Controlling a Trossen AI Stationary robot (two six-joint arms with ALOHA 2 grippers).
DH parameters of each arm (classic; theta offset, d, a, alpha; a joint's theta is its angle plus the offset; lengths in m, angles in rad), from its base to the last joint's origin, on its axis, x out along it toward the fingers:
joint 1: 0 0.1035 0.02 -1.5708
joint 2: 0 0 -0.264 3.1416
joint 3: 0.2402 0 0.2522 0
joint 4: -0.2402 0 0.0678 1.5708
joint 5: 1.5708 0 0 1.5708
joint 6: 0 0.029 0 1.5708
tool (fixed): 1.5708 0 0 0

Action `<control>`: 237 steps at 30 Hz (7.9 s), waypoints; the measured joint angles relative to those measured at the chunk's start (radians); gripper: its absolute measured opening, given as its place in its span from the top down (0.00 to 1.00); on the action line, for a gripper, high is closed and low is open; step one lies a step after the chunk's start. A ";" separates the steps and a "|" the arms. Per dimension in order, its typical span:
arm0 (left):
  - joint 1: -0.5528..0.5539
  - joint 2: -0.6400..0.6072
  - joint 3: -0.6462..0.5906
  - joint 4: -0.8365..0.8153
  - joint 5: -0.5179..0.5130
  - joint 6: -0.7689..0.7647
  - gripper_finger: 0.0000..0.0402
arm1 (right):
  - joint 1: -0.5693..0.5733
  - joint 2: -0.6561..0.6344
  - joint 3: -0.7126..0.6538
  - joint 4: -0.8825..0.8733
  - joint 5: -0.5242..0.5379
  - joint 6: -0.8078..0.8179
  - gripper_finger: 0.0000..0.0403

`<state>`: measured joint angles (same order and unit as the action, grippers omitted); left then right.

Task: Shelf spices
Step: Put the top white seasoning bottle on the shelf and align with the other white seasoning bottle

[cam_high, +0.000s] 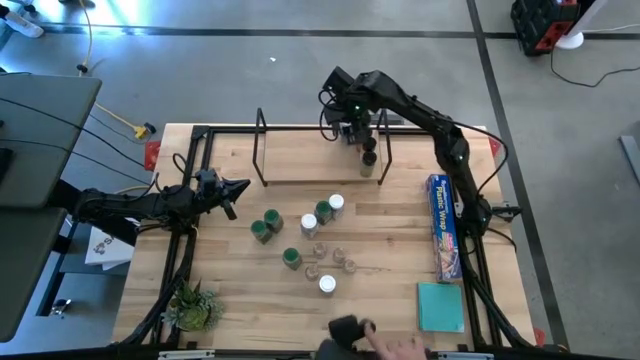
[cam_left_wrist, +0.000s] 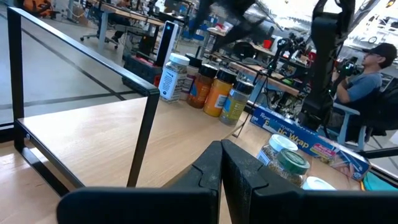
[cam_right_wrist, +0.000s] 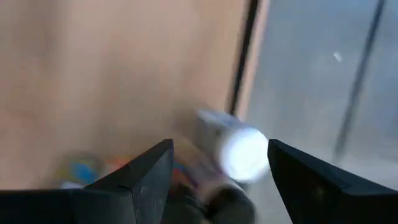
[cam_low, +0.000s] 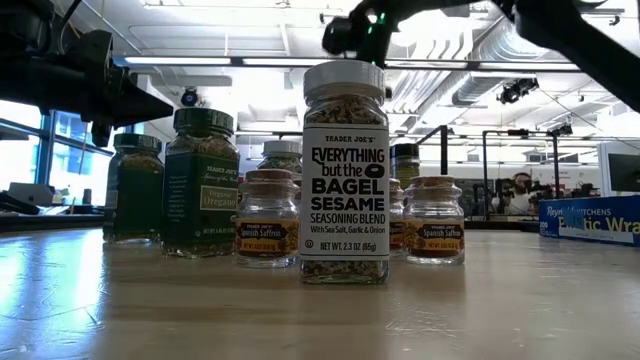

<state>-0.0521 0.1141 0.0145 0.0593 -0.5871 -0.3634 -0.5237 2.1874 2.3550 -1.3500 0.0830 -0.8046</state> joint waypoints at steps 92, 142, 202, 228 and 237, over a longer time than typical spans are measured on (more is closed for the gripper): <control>0.000 0.000 0.000 0.000 0.000 0.000 0.99 | 0.007 -0.084 -0.355 0.153 -0.097 0.310 0.53; 0.000 0.000 0.000 0.000 0.001 0.000 0.99 | 0.066 -0.058 -0.275 0.361 -0.051 0.546 0.76; 0.000 0.000 0.000 0.000 0.000 0.000 0.99 | 0.018 -0.006 -0.275 0.281 0.039 0.560 1.00; 0.000 0.000 0.000 0.000 0.001 0.000 0.99 | -0.128 -0.147 -0.275 0.114 -0.270 0.693 1.00; 0.000 0.000 0.000 0.000 0.000 0.000 0.99 | -0.117 -0.087 -0.276 0.117 -0.240 0.670 1.00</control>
<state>-0.0522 0.1140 0.0143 0.0589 -0.5869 -0.3634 -0.6402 2.1002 2.0792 -1.2330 -0.1571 -0.1349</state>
